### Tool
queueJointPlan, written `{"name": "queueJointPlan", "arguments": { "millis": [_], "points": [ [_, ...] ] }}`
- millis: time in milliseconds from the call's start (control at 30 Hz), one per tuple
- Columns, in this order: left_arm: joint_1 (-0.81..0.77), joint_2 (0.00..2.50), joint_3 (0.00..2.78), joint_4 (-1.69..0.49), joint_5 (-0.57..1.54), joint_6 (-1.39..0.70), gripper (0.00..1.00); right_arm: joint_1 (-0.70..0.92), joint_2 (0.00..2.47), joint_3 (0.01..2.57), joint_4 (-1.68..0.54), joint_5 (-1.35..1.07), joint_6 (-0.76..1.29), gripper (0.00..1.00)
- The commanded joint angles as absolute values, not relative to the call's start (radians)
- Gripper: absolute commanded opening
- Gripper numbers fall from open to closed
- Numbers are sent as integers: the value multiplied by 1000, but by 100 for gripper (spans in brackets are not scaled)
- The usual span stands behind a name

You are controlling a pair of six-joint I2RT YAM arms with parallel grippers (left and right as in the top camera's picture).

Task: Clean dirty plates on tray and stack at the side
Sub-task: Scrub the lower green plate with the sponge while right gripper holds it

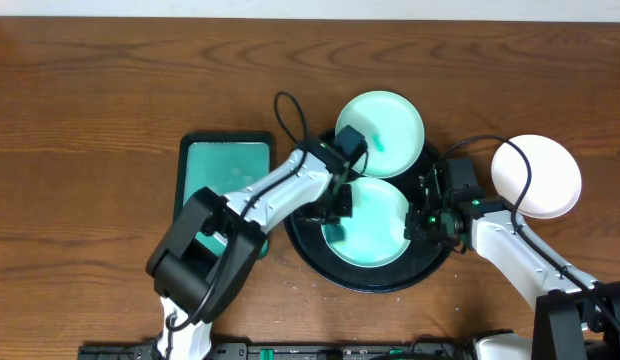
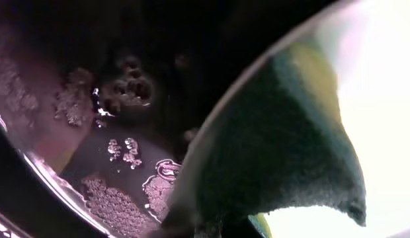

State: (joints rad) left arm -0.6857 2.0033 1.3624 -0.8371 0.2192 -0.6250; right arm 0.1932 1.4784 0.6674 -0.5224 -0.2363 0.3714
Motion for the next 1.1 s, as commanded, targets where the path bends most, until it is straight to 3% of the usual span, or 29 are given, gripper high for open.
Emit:
{"name": "queueJointPlan", "arguments": {
  "millis": [0, 400, 767, 833, 1067],
  "points": [
    [-647, 2064, 1349, -819, -18, -581, 7, 191, 1480, 669, -524, -211, 358, 1],
    [-771, 2184, 1345, -410, 808, -487, 7, 191, 1480, 669, -540, -211, 358, 1],
    [-790, 2150, 1345, -459, 781, -468, 7, 191, 1480, 669, -541, -211, 358, 1],
    [-785, 2133, 1346, -503, 687, -486, 7, 191, 1480, 669, -541, -210, 358, 1],
    [-773, 2038, 1346, -738, 39, -555, 7, 191, 1480, 669, -539, -210, 358, 1]
  ]
}}
